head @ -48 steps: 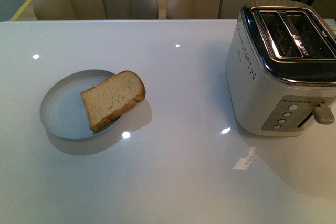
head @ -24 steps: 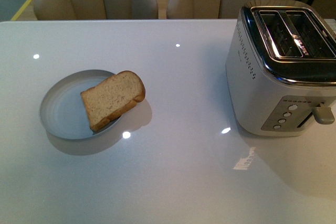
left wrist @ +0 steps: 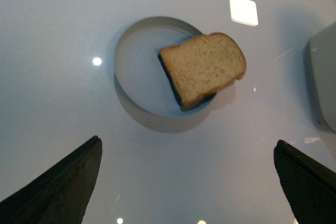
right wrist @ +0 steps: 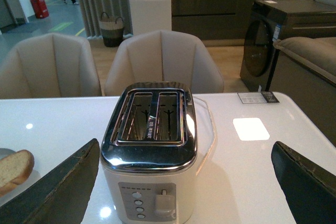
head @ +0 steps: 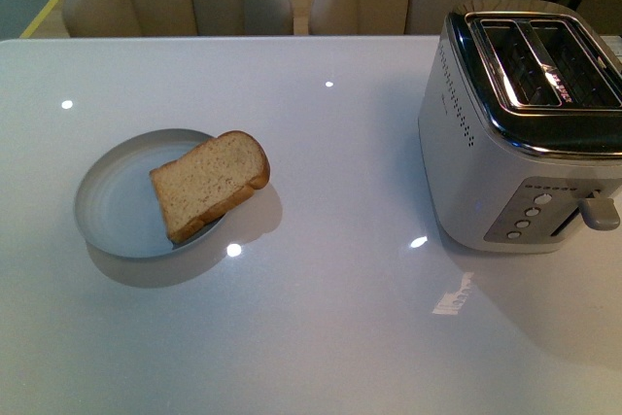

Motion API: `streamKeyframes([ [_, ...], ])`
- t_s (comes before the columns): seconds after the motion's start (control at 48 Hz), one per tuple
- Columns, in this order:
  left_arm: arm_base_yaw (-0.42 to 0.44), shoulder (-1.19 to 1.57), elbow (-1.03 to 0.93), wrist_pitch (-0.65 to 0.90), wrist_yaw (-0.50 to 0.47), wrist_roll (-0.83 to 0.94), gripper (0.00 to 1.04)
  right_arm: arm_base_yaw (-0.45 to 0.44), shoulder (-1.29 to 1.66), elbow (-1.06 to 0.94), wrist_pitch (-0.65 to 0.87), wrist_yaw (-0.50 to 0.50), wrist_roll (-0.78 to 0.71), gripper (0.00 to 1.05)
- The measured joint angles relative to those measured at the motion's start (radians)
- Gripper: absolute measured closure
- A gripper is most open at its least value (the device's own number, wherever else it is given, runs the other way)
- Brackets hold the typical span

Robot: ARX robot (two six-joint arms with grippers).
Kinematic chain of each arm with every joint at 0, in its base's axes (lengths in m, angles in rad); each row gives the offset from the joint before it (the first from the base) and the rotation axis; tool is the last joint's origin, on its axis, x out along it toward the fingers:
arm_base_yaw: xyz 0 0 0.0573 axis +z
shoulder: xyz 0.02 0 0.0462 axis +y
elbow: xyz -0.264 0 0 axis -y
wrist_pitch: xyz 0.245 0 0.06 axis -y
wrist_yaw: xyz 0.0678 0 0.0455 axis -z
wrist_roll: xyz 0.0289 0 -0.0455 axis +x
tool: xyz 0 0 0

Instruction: Left arm holds plate, right arm toasts bread

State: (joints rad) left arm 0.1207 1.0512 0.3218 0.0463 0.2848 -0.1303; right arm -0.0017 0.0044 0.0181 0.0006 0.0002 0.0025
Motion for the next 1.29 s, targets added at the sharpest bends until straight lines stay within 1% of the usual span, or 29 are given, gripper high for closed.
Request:
streamKeyframes([
  [0.083, -0.021, 0.260, 0.069, 0.198, -0.058, -0.016, 0.07, 0.000, 0.000, 0.000, 0.000, 0.000, 0.000, 0.09],
  [0.208, -0.030, 0.464, 0.137, 0.306, -0.105, -0.039, 0.07, 0.000, 0.000, 0.000, 0.000, 0.000, 0.000, 0.09],
  [0.229, -0.031, 0.533, 0.162, 0.330, -0.113, -0.054, 0.07, 0.000, 0.000, 0.000, 0.000, 0.000, 0.000, 0.09],
  [0.312, -0.035, 0.710, 0.230, 0.365, -0.144, -0.094, 0.07, 0.000, 0.000, 0.000, 0.000, 0.000, 0.000, 0.09],
  [0.583, -0.054, 0.995, 0.380, 0.380, -0.190, -0.176, 0.07, 0.000, 0.000, 0.000, 0.000, 0.000, 0.000, 0.09],
  [0.77, -0.074, 1.113, 0.457, 0.380, -0.202, -0.203, 0.07, 0.000, 0.000, 0.000, 0.000, 0.000, 0.000, 0.09],
  [0.853, -0.078, 1.173, 0.492, 0.380, -0.229, -0.208, 0.07, 0.000, 0.000, 0.000, 0.000, 0.000, 0.000, 0.09],
  [1.291, -0.106, 1.312, 0.597, 0.373, -0.246, -0.212, 0.07, 0.000, 0.000, 0.000, 0.000, 0.000, 0.000, 0.09],
])
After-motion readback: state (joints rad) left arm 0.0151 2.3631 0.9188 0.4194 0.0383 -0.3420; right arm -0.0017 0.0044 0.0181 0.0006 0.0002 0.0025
